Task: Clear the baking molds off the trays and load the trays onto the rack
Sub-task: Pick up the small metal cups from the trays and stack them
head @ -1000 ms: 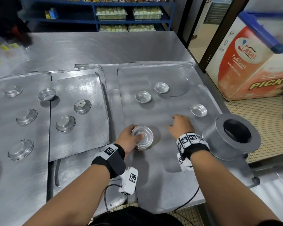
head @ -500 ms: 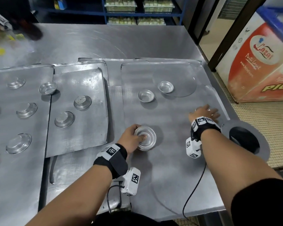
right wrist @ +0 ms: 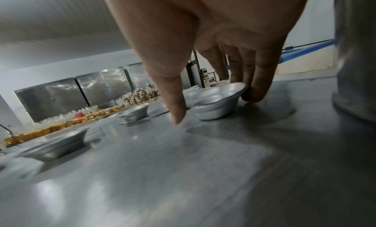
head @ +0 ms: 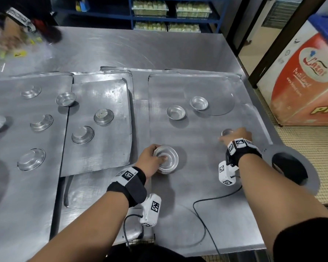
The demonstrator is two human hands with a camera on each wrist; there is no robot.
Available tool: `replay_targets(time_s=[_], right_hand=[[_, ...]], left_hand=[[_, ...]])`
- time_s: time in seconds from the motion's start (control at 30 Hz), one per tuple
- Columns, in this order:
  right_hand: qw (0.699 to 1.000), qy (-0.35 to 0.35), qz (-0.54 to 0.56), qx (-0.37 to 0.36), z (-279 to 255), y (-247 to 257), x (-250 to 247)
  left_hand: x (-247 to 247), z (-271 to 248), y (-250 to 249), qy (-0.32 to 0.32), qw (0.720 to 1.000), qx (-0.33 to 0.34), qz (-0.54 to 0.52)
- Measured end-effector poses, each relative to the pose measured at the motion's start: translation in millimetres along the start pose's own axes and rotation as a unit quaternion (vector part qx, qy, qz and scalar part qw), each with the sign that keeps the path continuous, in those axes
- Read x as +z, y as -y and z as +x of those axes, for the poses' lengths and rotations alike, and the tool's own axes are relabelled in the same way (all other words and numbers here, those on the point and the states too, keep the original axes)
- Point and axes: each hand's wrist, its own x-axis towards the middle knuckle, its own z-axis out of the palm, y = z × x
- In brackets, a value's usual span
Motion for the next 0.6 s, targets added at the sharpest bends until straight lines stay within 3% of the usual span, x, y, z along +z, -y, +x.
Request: replay_targets(time_s=[0.17,0.43,0.6], right_hand=[[0.991,0.047,0.043,-0.119,-43,8,8],[0.938,0.106,0.073,-0.321,-127,30,19],[0.906,0.119,0.058,-0.401,-171,41,20]], left_hand=[[-3,-8,-8,-0.007,0.999,-0.041,-0.015],[-18,-25,-19,-0.018,0.991,-0.090,-0.100],[-34,-26,-16,-0.007,0.993,-0.088,-0.073]])
